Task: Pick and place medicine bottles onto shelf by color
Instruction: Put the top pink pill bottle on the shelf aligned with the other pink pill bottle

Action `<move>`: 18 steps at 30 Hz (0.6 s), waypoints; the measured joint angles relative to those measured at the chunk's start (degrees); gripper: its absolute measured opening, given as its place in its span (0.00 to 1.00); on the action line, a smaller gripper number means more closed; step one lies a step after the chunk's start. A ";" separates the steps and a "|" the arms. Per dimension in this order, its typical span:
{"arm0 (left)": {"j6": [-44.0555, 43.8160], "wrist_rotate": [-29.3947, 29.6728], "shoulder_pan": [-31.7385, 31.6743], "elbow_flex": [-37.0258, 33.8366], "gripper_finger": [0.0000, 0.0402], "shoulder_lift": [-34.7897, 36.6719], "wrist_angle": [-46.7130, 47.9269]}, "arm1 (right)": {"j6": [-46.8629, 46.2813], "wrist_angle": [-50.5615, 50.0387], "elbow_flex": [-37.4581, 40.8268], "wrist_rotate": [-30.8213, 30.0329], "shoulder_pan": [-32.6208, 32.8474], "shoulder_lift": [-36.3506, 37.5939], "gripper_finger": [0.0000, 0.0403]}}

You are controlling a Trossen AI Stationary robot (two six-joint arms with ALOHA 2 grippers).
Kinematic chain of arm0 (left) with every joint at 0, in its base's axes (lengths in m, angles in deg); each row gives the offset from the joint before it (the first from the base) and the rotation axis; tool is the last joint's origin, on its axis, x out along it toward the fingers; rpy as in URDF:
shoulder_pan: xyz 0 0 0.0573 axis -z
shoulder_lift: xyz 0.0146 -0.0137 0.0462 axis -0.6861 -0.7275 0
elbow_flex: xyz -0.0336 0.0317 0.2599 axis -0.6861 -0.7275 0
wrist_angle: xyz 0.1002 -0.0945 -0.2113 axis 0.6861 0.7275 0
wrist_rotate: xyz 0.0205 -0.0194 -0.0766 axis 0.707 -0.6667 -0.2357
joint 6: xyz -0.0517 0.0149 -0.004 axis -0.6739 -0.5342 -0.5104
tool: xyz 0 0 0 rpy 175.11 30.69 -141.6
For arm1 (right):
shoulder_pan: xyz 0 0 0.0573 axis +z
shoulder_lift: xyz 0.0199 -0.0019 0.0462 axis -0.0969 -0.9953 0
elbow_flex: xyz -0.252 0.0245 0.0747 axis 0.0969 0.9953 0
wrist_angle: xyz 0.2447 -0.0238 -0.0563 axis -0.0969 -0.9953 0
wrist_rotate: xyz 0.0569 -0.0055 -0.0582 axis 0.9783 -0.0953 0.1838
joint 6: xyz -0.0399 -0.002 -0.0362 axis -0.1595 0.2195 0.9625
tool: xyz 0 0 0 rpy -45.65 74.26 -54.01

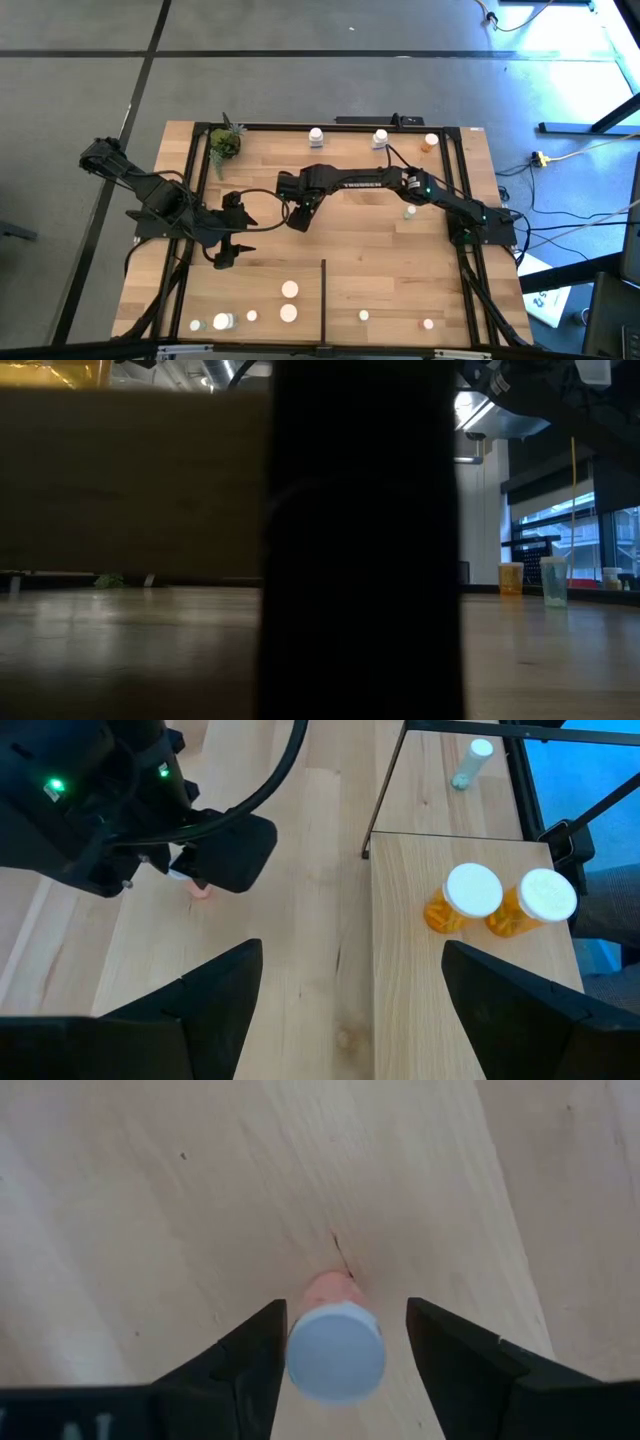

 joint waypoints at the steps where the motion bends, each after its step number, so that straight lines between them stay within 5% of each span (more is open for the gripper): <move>1: 0.00 0.00 -0.01 0.00 0.75 0.00 0.01 | 0.00 -0.02 0.00 0.00 0.00 0.00 0.52; 18: 0.00 -0.01 -0.02 -0.01 0.75 0.00 0.00 | 0.07 -0.26 -0.07 -0.07 0.00 1.48 0.52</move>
